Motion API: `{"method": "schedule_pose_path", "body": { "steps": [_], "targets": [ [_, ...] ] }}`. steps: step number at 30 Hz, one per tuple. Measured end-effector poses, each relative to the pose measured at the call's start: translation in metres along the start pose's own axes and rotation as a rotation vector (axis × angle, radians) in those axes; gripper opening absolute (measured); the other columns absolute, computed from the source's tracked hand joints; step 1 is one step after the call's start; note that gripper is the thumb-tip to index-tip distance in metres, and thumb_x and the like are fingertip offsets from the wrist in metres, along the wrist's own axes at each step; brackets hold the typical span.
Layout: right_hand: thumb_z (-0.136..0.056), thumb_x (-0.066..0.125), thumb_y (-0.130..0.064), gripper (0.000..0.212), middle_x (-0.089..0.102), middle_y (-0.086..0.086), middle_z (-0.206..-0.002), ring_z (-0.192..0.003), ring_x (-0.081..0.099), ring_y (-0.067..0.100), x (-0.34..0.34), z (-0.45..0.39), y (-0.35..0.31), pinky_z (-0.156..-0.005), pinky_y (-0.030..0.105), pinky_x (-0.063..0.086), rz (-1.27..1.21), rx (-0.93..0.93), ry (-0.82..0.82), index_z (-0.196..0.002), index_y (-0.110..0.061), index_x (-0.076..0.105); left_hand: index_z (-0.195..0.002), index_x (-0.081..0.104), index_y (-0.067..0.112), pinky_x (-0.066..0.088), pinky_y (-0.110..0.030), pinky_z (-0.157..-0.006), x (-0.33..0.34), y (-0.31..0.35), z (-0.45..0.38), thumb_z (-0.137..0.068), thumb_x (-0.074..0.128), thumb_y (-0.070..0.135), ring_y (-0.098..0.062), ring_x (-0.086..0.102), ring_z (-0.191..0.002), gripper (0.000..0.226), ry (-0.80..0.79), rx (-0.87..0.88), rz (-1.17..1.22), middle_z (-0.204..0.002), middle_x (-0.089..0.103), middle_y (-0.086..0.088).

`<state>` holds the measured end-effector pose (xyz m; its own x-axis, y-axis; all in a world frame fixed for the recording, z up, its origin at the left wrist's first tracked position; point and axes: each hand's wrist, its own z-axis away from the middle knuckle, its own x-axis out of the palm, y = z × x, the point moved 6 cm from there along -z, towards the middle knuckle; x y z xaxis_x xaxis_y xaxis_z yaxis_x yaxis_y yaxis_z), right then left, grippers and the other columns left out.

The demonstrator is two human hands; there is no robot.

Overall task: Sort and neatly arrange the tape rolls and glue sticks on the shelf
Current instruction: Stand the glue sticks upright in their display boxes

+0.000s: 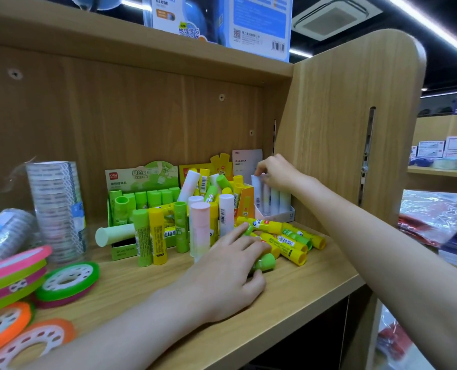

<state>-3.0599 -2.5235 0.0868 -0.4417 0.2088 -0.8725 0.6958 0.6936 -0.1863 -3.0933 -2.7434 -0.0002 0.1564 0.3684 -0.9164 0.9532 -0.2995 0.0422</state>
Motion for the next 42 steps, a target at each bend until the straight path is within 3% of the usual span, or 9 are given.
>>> {"method": "schedule_pose_path", "body": {
  "steps": [5, 9, 15, 20, 26, 30, 33, 36, 42],
  "targets": [
    [-0.09, 0.035, 0.008, 0.05, 0.052, 0.008, -0.136, -0.116, 0.054, 0.026, -0.038, 0.033, -0.012, -0.092, 0.028, 0.043, -0.071, -0.041, 0.107, -0.131, -0.015, 0.054, -0.144, 0.028, 0.026, -0.003, -0.015, -0.109, -0.001, 0.001, 0.0, -0.096, 0.035, 0.029, -0.004, -0.006, -0.142, 0.048, -0.004, -0.005, -0.005, -0.149, 0.027, 0.012],
    [-0.089, 0.035, 0.009, 0.046, 0.061, 0.005, -0.126, -0.12, 0.052, 0.019, -0.051, 0.066, -0.013, -0.089, 0.02, 0.036, -0.133, -0.077, 0.089, -0.116, -0.013, 0.065, -0.144, 0.027, 0.026, -0.001, -0.018, -0.111, 0.0, 0.0, -0.001, -0.09, 0.023, 0.04, -0.005, -0.005, -0.142, 0.055, -0.038, -0.008, -0.042, -0.149, 0.027, 0.01],
    [-0.089, 0.057, -0.006, 0.022, 0.069, -0.004, -0.106, -0.104, 0.062, 0.013, -0.035, 0.102, -0.009, -0.096, 0.033, 0.047, -0.287, -0.131, -0.066, -0.105, -0.015, 0.07, -0.143, 0.028, 0.026, 0.002, -0.022, -0.113, -0.001, 0.001, 0.0, -0.093, 0.024, 0.04, -0.007, -0.001, -0.143, 0.053, -0.048, -0.003, -0.112, -0.149, 0.028, 0.008],
    [-0.083, 0.069, -0.022, 0.026, 0.069, -0.003, -0.104, -0.096, 0.062, 0.007, -0.012, 0.127, -0.013, -0.089, 0.025, 0.049, -0.228, -0.135, -0.222, -0.109, -0.016, 0.068, -0.143, 0.028, 0.028, 0.003, -0.02, -0.112, -0.004, 0.003, 0.0, -0.078, 0.014, 0.043, -0.007, 0.001, -0.143, 0.068, -0.045, 0.002, -0.117, -0.149, 0.029, 0.009],
    [-0.083, 0.069, -0.018, 0.024, 0.064, -0.005, -0.096, -0.088, 0.057, 0.006, -0.005, 0.129, -0.018, -0.078, 0.015, 0.044, -0.247, -0.112, -0.085, -0.106, -0.015, 0.067, -0.145, 0.026, 0.027, 0.003, -0.022, -0.113, -0.005, 0.004, 0.0, -0.096, 0.028, 0.037, -0.009, 0.0, -0.143, 0.05, -0.063, -0.012, -0.118, -0.15, 0.027, 0.008],
    [-0.08, 0.071, -0.017, 0.014, 0.063, -0.002, -0.083, -0.079, 0.057, 0.011, -0.032, 0.132, 0.0, -0.068, 0.017, 0.042, -0.243, 0.004, 0.176, -0.093, -0.012, 0.068, -0.145, 0.026, 0.026, 0.002, -0.021, -0.112, -0.005, 0.004, 0.0, -0.098, 0.031, 0.034, -0.009, 0.001, -0.143, 0.048, -0.047, -0.007, -0.128, -0.15, 0.027, 0.008],
    [-0.084, 0.066, -0.02, 0.013, 0.062, 0.004, -0.081, -0.078, 0.056, 0.018, -0.049, 0.148, 0.016, -0.064, 0.024, 0.042, -0.044, 0.05, 0.283, -0.089, -0.008, 0.062, -0.145, 0.026, 0.027, 0.004, -0.022, -0.113, -0.003, 0.003, 0.0, -0.097, 0.029, 0.036, -0.008, 0.001, -0.143, 0.049, -0.047, -0.007, -0.121, -0.15, 0.027, 0.009],
    [-0.087, 0.06, -0.023, 0.02, 0.06, 0.01, -0.087, -0.084, 0.056, 0.027, -0.037, 0.162, 0.026, -0.068, 0.034, 0.041, 0.197, 0.081, 0.159, -0.09, -0.004, 0.056, -0.145, 0.027, 0.027, 0.006, -0.023, -0.114, -0.001, 0.001, -0.001, -0.095, 0.026, 0.039, -0.008, 0.001, -0.143, 0.051, -0.054, -0.008, -0.107, -0.15, 0.028, 0.009],
    [-0.092, 0.051, -0.026, 0.025, 0.061, 0.014, -0.095, -0.09, 0.059, 0.032, -0.024, 0.152, 0.028, -0.077, 0.039, 0.049, 0.253, 0.117, -0.021, -0.097, -0.004, 0.06, -0.143, 0.028, 0.028, 0.006, -0.022, -0.113, 0.0, 0.0, 0.0, -0.079, 0.012, 0.046, -0.006, 0.002, -0.143, 0.069, -0.05, 0.0, -0.105, -0.15, 0.027, 0.011]
  ]
}}
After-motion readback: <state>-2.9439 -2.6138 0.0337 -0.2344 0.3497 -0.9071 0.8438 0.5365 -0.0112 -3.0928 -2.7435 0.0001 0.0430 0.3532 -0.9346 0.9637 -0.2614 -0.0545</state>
